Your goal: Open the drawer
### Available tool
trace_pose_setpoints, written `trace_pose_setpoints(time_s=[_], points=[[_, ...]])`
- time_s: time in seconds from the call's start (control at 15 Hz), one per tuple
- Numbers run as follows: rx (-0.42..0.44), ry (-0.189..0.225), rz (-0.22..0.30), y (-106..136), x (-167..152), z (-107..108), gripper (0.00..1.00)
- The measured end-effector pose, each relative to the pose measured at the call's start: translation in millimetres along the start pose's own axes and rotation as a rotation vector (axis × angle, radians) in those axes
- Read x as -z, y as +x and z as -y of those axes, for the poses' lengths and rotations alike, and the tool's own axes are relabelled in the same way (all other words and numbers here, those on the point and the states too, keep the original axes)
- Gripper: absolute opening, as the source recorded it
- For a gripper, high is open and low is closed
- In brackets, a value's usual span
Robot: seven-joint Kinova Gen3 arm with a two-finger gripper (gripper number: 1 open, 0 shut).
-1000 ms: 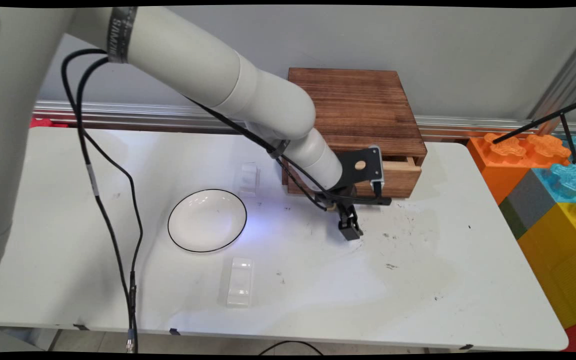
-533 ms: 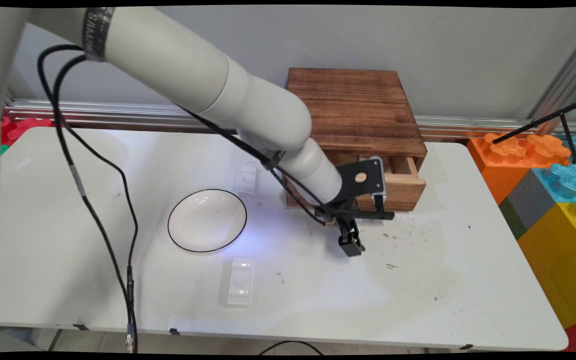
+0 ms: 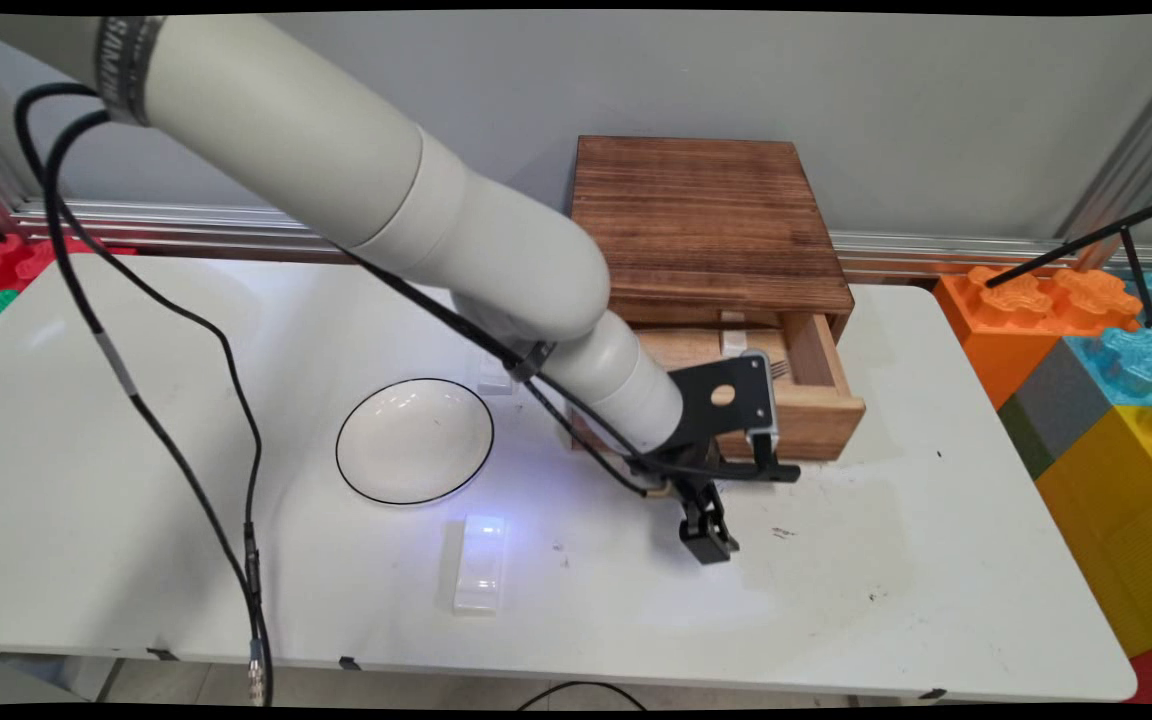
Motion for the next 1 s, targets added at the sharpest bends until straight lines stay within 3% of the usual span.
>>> trace_pose_setpoints(time_s=[0.53,1.0], points=[[0.014,-0.046,-0.034,-0.5,6.3,-44.5,1.00],[0.031,-0.070,-0.051,-0.8,11.1,-70.6,1.00]])
